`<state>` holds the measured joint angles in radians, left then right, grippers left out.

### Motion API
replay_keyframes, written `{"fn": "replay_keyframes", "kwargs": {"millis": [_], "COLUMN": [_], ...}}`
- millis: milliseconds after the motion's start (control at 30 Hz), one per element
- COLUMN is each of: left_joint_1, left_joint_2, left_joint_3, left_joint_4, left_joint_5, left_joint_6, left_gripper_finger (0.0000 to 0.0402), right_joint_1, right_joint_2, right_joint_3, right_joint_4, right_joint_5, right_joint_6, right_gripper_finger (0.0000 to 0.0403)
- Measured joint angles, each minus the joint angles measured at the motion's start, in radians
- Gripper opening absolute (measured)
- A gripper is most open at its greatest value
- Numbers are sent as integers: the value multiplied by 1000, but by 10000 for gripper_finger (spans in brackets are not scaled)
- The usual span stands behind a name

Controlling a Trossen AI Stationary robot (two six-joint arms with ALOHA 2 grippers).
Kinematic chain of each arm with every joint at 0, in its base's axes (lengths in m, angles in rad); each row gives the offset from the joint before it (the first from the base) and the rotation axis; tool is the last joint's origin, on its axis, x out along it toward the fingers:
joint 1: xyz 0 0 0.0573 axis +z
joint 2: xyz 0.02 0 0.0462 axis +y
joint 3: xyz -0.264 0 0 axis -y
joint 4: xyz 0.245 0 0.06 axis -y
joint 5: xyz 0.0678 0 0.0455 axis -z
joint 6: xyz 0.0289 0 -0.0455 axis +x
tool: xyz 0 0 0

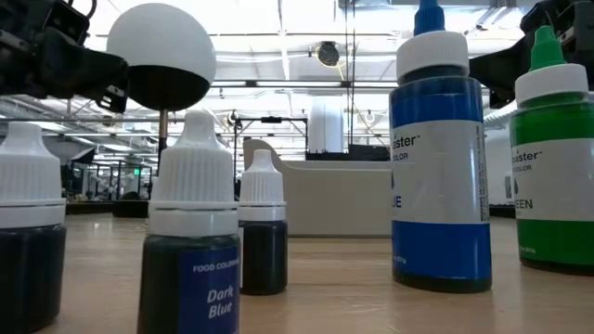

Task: Pick & Place food coloring
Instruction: Put the large black food coloring bottle into the gray bin

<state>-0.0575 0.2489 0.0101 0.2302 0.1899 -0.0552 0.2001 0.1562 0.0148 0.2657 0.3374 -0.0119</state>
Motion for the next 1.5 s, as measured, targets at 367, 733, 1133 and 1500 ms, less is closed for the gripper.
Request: {"fn": "replay_keyframes", "kwargs": {"millis": [367,733,1133,1500], "left_joint_1": [-1,-46,-125,-130], "left_joint_2": [0,0,0,0], "left_joint_3": [0,0,0,0], "left_joint_4": [2,12,36,79], "left_joint_5": [52,25,-119,-150], "left_joint_6": [18,-17,-78,-44], "left_gripper_finger": [37,37,37,37], "right_joint_1": [21,285,640,893], "right_joint_2": [15,421,832,1016], "right_joint_3": [70,669,1083,1014], "right_joint_4": [117,-543,-1138,-1196], "right_joint_5": [-3,239,592,742], "right_joint_6": [-194,-107,326,728], "right_gripper_finger": [4,8,1,1]}}
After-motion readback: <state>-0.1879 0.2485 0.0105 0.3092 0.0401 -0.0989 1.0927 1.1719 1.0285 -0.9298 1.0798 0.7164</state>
